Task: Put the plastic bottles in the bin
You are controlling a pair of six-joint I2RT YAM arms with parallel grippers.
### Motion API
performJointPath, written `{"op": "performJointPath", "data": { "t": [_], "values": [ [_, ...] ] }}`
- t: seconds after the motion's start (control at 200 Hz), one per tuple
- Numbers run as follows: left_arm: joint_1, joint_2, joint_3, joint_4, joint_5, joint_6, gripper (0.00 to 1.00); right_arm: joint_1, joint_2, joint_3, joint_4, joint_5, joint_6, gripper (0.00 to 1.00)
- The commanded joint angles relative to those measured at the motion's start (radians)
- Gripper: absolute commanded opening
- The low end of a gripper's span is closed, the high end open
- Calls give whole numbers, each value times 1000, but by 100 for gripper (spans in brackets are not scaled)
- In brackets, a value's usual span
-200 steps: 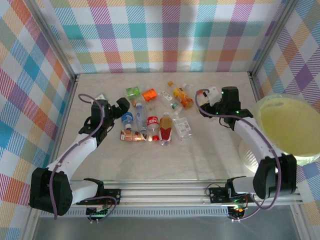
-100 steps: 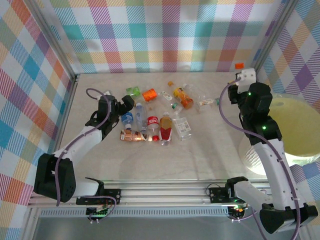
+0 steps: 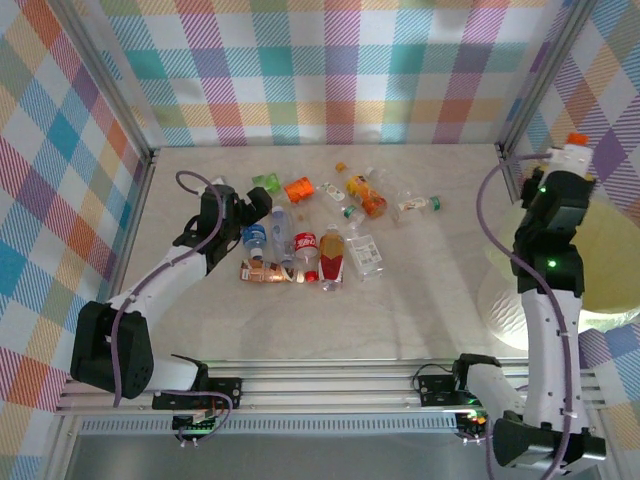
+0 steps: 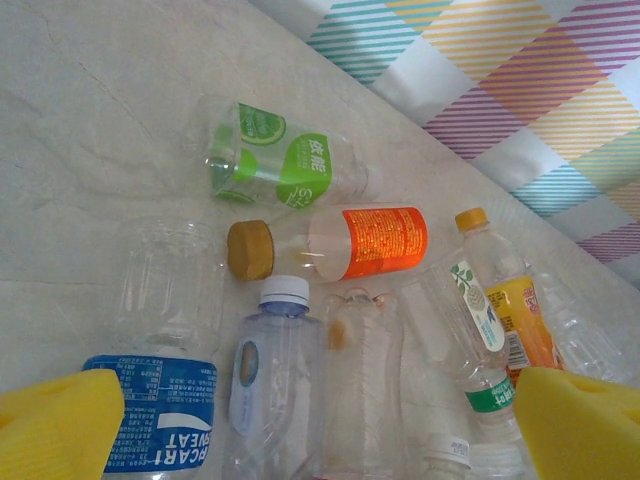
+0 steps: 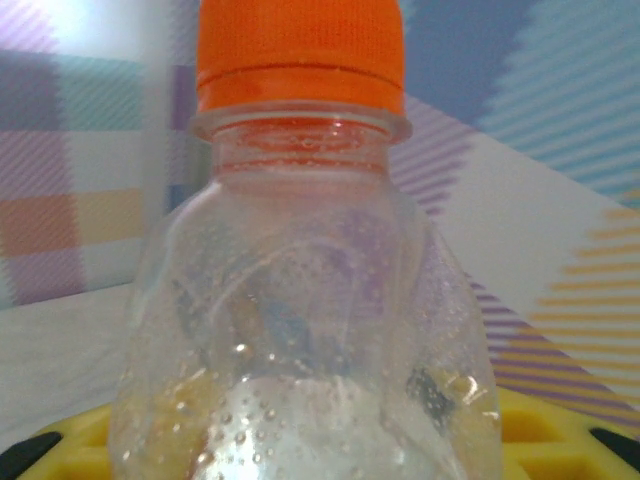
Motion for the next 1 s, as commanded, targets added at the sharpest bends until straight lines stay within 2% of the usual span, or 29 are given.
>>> {"op": "performJointPath", "data": {
  "t": [0.0, 0.205, 0.36, 0.525, 0.765, 0.995],
  "values": [
    [-19, 11, 39, -18, -18, -9, 100, -126, -2, 8, -85, -70, 187, 35],
    [-23, 19, 46, -30, -15, -9, 100, -249, -23, -179, -48, -107, 366, 37],
    [-25, 16, 46, -53, -22, 4, 100, -322, 0, -233, -56, -234, 495, 38],
    [-25, 1, 39, -68, -43, 7, 100, -323, 27, -274, -6, -340, 566, 38],
    [-25, 3, 35, -89, -94, 9, 100, -323, 74, -258, 36, -487, 581, 38],
    [-25, 36, 54, -90, -95, -3, 100, -323, 136, -245, 81, -623, 589, 43]
  ]
}}
